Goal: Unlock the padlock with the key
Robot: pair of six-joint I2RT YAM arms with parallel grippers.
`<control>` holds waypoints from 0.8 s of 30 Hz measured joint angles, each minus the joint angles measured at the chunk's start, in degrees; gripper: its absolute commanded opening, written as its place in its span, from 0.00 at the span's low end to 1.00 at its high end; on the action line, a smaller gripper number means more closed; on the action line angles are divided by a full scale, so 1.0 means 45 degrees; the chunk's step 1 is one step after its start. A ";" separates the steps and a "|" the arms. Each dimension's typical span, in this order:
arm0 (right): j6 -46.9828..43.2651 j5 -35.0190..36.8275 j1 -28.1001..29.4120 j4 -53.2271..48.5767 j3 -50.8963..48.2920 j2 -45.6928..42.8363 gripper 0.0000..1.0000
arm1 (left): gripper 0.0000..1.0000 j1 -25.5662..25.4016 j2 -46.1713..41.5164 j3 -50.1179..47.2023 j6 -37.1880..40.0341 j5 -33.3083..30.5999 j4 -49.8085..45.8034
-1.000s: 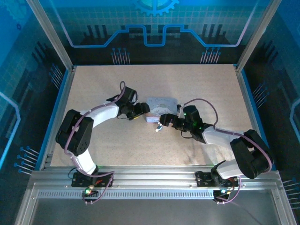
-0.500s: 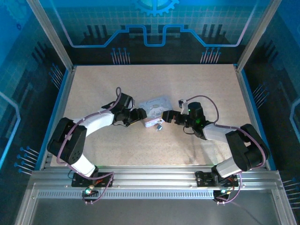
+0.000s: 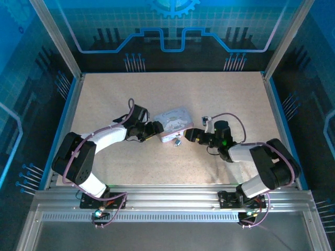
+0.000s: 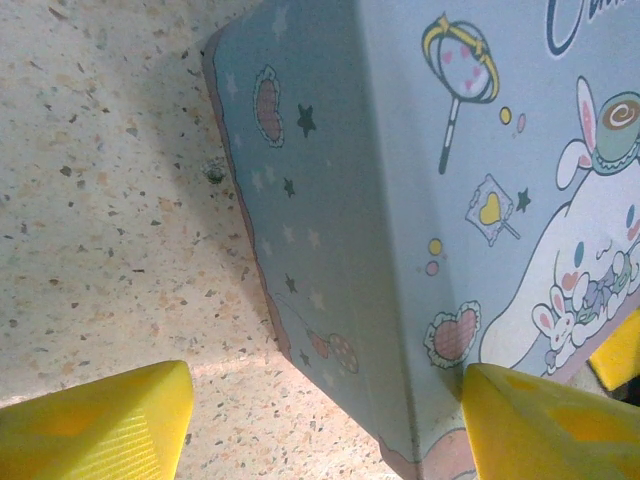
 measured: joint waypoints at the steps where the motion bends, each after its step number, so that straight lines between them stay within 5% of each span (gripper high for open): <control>1: 0.0131 -0.0063 0.0005 0.0214 -0.0005 0.0272 0.72 | 0.72 0.0000 -0.0005 0.0000 -0.0015 0.0000 0.0000; 14: 0.1379 0.0155 0.0743 0.1885 0.0233 0.2414 0.48 | 0.72 0.0000 -0.0024 -0.0024 -0.0107 0.0000 0.0010; 24: 0.2181 0.0437 0.1307 0.3041 0.0568 0.3614 0.41 | 0.72 0.0000 -0.0024 -0.0102 -0.0112 0.0019 0.0189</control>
